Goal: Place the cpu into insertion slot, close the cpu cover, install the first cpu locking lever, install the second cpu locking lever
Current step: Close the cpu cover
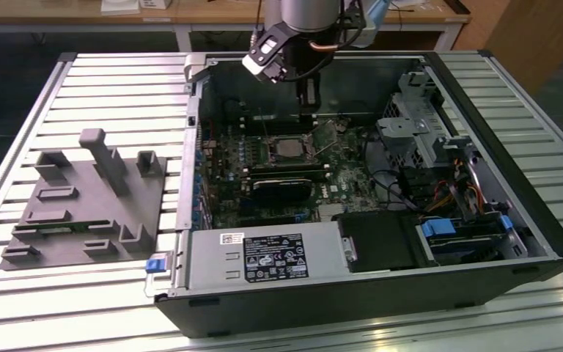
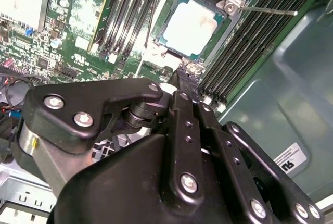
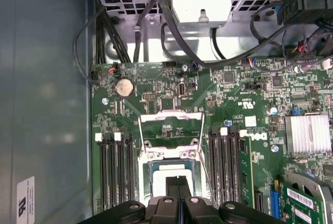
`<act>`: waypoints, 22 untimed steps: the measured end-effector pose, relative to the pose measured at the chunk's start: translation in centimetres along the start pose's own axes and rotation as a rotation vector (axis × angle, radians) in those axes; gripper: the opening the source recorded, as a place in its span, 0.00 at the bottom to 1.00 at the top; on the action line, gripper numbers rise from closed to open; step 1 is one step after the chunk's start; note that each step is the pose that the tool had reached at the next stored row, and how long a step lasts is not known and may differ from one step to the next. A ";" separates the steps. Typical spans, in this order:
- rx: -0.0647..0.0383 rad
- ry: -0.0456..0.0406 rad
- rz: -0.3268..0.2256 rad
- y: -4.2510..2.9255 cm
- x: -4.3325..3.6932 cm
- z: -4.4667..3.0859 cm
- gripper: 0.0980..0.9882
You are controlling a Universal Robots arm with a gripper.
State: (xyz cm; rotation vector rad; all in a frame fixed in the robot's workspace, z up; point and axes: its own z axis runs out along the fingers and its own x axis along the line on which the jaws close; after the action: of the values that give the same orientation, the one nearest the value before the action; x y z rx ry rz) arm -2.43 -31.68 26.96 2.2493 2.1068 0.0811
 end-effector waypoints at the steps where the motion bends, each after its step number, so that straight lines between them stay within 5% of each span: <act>1: 0.000 0.0000 0.000 0.08 0.01 0.01 0.01; 22: 0.000 0.0000 0.000 2.17 0.14 0.17 0.01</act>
State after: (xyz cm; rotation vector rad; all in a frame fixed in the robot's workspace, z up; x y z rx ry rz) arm -0.25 -31.68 26.96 2.2493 2.1068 0.0811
